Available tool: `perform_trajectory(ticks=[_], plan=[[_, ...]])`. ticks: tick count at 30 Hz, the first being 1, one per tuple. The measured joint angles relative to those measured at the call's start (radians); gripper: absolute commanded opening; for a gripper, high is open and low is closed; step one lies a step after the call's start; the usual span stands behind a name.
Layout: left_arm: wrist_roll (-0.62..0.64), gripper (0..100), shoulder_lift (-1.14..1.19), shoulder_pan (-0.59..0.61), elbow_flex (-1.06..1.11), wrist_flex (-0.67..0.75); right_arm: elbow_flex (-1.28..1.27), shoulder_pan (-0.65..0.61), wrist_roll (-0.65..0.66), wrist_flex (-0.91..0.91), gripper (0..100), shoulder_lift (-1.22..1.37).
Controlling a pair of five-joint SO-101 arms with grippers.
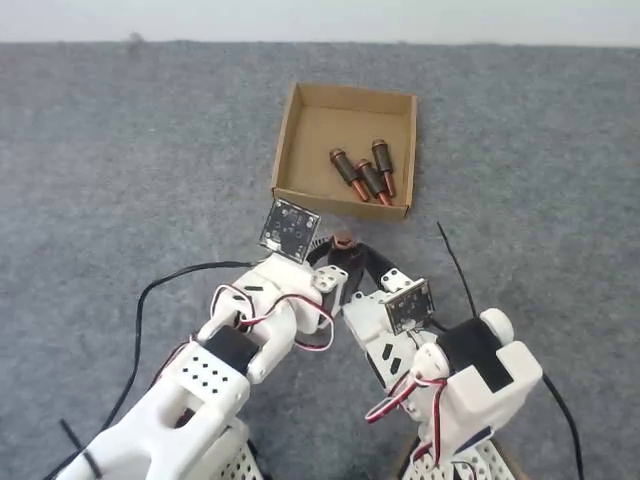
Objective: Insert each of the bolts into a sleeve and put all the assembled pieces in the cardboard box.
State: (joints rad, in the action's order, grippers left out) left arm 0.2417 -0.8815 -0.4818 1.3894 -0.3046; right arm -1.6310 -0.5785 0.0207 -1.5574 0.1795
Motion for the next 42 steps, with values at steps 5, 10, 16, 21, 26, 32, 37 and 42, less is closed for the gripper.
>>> perform_trajectory(ticks=[5, 10, 16, 21, 26, 32, 37, 42], plan=[[0.009, 17, 0.000, 0.003, 0.000, 0.000, 0.000, 0.000, 0.000, 0.000, 0.7, 0.000], [0.015, 17, -0.038, 0.043, 0.000, 0.000, 0.000, 0.000, 0.000, 0.000, 0.7, 0.000], [0.020, 17, -0.278, 0.063, 0.021, -0.095, 0.000, 0.000, 0.000, 0.000, 0.7, 0.000], [0.020, 17, -0.511, 0.063, 0.078, -0.184, 0.000, 0.000, 0.000, 0.000, 0.7, 0.000], [0.020, 17, -0.655, 0.074, 0.141, -0.184, 0.000, 0.000, 0.000, 0.000, 0.7, 0.000], [0.021, 17, -0.767, 0.207, 0.147, -0.184, 0.000, 0.000, 0.000, 0.000, 0.7, 0.000], [0.021, 17, -0.841, 0.353, 0.173, -0.236, 0.000, 0.008, 0.000, 0.000, 0.7, 0.000], [0.021, 16, -0.899, 0.422, 0.201, -0.361, 0.000, 0.014, 0.000, 0.000, 0.7, 0.000]])
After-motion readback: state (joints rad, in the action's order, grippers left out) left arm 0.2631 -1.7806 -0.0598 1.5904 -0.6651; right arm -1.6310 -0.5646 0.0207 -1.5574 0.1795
